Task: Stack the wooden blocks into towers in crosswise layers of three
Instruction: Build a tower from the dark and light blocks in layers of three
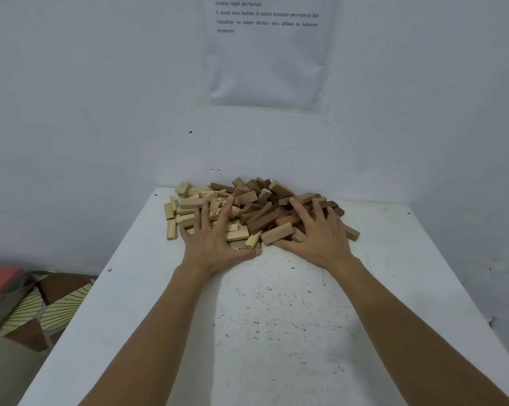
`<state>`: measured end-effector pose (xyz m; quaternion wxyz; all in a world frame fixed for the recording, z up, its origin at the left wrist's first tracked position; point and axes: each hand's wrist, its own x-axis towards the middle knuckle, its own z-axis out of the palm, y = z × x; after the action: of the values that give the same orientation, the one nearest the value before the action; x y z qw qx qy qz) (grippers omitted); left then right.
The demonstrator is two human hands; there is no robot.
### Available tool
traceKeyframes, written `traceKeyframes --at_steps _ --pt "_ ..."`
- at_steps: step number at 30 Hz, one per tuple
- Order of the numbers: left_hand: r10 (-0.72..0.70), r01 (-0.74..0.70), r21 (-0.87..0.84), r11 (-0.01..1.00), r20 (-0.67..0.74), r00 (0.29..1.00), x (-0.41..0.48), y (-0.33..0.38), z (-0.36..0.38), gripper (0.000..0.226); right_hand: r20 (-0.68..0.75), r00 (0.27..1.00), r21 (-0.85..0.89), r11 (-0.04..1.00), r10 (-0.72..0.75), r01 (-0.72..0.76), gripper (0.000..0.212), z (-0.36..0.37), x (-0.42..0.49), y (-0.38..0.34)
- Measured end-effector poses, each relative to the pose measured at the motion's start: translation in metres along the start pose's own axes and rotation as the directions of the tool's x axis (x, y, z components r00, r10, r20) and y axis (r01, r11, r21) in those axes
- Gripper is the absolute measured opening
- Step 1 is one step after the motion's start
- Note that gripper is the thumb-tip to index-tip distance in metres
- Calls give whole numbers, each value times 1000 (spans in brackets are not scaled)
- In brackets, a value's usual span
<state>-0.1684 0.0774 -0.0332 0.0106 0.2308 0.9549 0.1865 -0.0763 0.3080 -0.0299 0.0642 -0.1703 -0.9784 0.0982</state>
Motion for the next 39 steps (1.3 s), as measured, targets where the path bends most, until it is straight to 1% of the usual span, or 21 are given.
traceKeyframes --at_steps 4,9,13,16,18,21,23,25,26,27,29,31,35,37,39 --pt "-5 5 0 1000 -23 1000 2 0 1 125 -20 999 -73 997 35 -37 101 2 5 -4" --pt "-15 14 27 1000 43 999 0 2 -3 127 23 1000 -109 994 20 -18 103 -4 5 -3" --pt "-5 1 70 998 52 999 -7 1 -5 129 46 999 -51 998 -27 29 104 -13 -4 8" --pt "87 -85 88 992 -13 996 -13 4 -7 128 93 991 11 995 -98 97 102 -20 -13 19" --pt "149 -140 90 986 -93 985 -15 9 -7 119 72 987 24 989 -147 145 95 -22 -17 23" --pt "242 -236 54 970 -182 953 -11 17 -8 92 -49 982 99 977 -183 187 72 -23 -16 21" --pt "314 -297 104 949 -268 911 -6 25 -9 74 -129 967 136 962 -219 236 60 -25 -13 15" --pt "341 -295 175 939 -378 861 -1 33 -9 57 -173 957 143 955 -234 259 54 -26 -10 7" --pt "342 -285 198 938 -399 851 2 38 -10 50 -189 952 141 953 -239 267 51 -27 -8 3" --pt "349 -280 224 933 -388 853 4 41 -11 45 -200 948 133 951 -249 278 46 -26 -7 -1" --pt "361 -271 291 917 -321 876 7 46 -10 40 -190 944 101 951 -271 293 41 -25 -4 -7" --pt "341 -245 340 908 -261 903 9 49 -10 38 -176 943 65 952 -283 298 39 -22 -2 -10" --pt "280 -176 393 903 -225 933 11 56 -11 41 -191 941 -43 961 -278 275 39 -15 -1 -11" --pt "232 -130 400 907 -219 948 12 58 -9 44 -175 948 -30 964 -266 265 45 -14 -1 -11" --pt "184 -86 388 918 -225 957 13 58 -7 46 -163 953 26 965 -255 263 48 -16 0 -12"
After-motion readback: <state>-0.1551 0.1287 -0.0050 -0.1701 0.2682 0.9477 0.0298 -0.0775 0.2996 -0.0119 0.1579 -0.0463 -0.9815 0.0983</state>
